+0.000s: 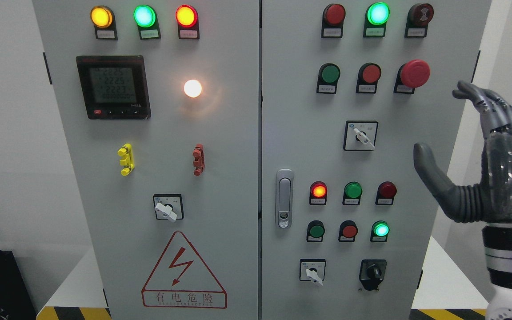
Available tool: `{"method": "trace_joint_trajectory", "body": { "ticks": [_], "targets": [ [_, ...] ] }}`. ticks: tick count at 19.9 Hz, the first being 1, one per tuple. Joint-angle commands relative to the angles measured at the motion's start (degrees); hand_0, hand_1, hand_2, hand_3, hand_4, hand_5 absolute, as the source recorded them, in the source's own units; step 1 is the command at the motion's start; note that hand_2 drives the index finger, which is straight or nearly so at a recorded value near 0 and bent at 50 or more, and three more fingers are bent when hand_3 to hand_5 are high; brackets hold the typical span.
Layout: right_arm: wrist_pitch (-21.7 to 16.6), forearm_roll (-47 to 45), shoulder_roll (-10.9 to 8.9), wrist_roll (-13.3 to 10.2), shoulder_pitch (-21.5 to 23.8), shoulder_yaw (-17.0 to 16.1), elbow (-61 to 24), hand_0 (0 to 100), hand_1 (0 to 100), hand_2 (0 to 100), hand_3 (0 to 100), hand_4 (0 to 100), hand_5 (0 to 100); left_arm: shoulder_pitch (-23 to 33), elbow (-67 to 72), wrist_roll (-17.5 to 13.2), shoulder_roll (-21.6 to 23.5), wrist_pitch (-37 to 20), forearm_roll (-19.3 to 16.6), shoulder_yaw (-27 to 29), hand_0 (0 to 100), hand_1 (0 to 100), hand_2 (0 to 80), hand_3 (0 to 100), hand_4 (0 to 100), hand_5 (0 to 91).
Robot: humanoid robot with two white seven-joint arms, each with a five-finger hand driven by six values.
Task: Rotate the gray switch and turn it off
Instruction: 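Raise the right hand toward the upper rotary switch on the cabinet door, then move the right hand's thumb and index finger onto the switch knob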
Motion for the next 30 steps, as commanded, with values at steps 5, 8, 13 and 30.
{"method": "trace_joint_trajectory", "body": {
  "ticks": [5,8,13,30],
  "targets": [
    [5.3,0.1,5.68,0.4,0.3,1.9,0.7,18,33,35,75,89,100,-0.5,-1.4,0.0,0.0,0.3,1.1,0.4,12,39,0.0,0,0,0.0],
    [6.6,0.1,5.76,0.5,0.3,2.3,0.8,10,32,40,78,90,100,-0.5,-1.4,0.0,0.0,0.3,1.1,0.4,12,39,0.0,0,0,0.0],
    [9.3,0.1,5.76,0.4,0.2,3.7,1.8,8,31,46,81,92,100,-0.5,-1.4,0.0,0.0,0.3,1.1,0.4,12,39,0.0,0,0,0.0],
    [15.2,0.3,6.2,0.4,-3.2,7.6,5.8,5,38,54,86,93,100,-0.5,-1.4,0.0,0.1,0.3,1.1,0.4,12,39,0.0,0,0,0.0]
  ]
}}
